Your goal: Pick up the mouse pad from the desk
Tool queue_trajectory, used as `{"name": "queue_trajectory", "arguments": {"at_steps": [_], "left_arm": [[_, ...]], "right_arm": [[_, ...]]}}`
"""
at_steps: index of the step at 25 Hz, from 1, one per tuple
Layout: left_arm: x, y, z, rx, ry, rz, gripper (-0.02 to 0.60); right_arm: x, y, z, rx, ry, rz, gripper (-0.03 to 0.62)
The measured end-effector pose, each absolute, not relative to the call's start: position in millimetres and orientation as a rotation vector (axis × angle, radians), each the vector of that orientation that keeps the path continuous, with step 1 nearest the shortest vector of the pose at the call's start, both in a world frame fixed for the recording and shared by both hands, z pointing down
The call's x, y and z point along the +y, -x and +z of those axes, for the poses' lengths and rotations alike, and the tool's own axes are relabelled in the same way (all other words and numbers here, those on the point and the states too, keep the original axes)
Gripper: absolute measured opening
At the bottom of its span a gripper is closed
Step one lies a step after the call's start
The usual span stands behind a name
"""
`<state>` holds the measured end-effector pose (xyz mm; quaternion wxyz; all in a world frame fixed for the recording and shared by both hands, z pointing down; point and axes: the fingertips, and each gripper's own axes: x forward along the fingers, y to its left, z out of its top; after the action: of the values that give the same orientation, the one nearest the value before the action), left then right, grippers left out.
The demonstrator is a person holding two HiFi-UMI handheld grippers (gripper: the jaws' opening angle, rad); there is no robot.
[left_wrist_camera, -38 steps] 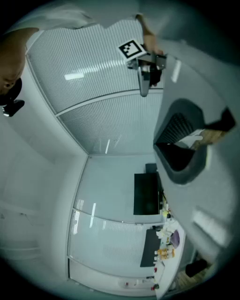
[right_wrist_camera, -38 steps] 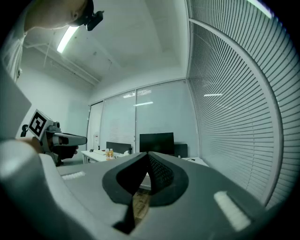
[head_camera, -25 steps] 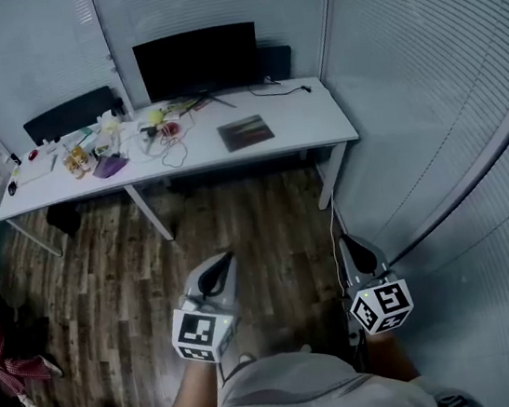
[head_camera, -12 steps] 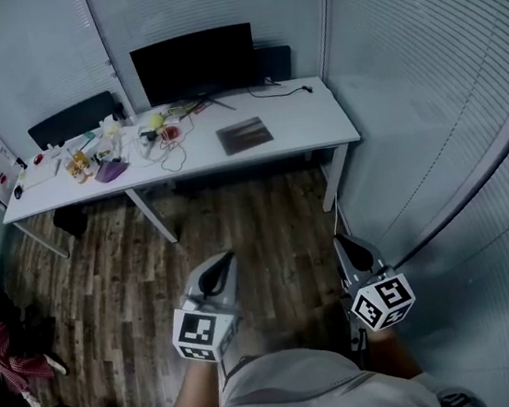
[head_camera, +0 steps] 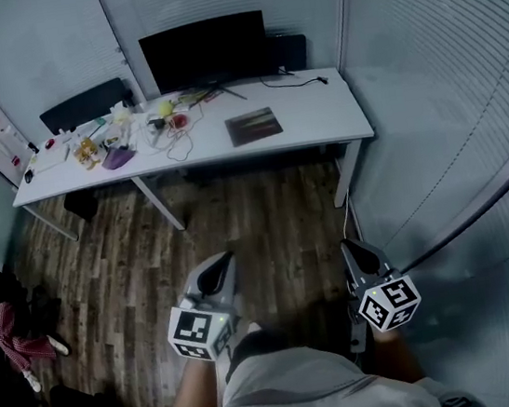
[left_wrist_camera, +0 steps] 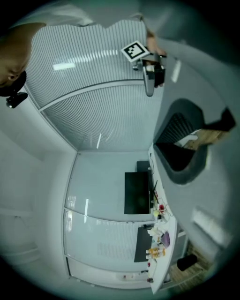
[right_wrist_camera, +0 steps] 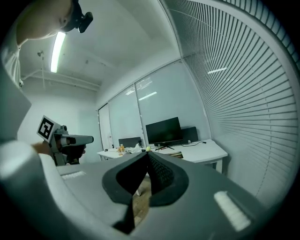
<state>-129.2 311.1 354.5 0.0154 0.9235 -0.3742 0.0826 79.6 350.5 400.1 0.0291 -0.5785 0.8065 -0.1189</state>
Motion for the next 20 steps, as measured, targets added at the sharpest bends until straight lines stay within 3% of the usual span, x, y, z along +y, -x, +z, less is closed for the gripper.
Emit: {"name": "queue_trajectory", "arguments": {"at_steps": [10, 20], "left_arm": [[226, 92, 360, -1.104, -2.916, 0.237, 0.002], [114, 119, 372, -1.019, -2.887, 0.240, 0.002]], "right_arm": [[281, -98, 399, 2.511, 1.867, -0.319, 0.003], [168, -61, 404, 2.546, 1.917, -0.358, 0.003]]}}
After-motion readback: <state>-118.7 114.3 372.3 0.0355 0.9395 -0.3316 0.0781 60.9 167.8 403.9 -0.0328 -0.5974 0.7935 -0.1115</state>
